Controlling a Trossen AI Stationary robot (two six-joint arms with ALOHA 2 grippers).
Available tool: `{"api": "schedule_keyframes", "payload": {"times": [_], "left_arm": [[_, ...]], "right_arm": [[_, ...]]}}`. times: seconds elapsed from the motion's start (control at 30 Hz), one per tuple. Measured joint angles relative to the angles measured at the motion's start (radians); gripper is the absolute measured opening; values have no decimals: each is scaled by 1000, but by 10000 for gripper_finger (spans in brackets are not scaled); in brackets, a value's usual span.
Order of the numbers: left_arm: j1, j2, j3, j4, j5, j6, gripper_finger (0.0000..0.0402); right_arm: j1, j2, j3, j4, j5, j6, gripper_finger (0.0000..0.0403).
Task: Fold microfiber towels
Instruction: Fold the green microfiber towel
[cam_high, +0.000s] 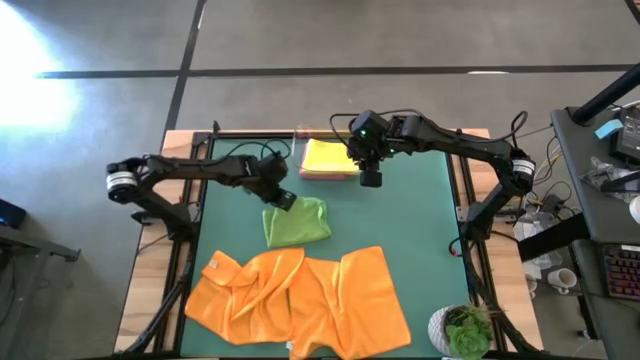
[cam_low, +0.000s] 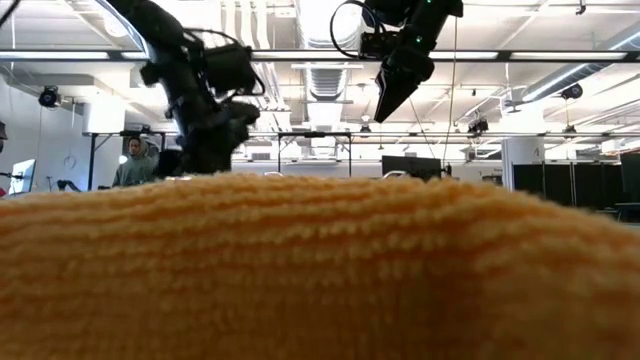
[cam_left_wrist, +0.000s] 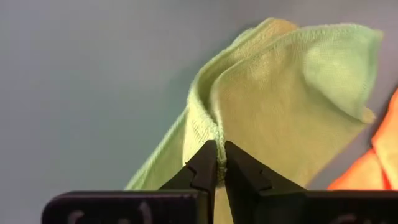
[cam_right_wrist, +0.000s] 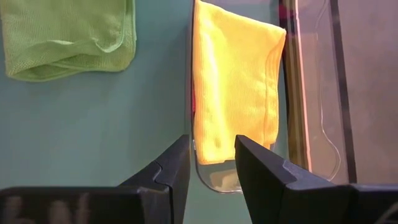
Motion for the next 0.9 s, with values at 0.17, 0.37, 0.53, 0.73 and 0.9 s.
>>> {"api": "schedule_keyframes", "payload": {"times": [0.17, 0.37, 0.53, 0.73, 0.9], "left_arm": [[-21, -65, 9, -146, -1, -94, 11], [-30, -96, 5, -231, -28, -137, 11], [-30, -92, 3, -270, -61, -138, 11], [-30, -92, 2, -188, -98, -108, 11], [-30, -92, 2, -172, -115, -78, 28]], "right_arm": [[0, 0, 0, 0, 0, -16, 118], [0, 0, 0, 1, 0, -15, 118], [0, 0, 0, 0, 0, -15, 118], [0, 0, 0, 1, 0, -8, 118], [0, 0, 0, 0, 0, 1, 118]]}}
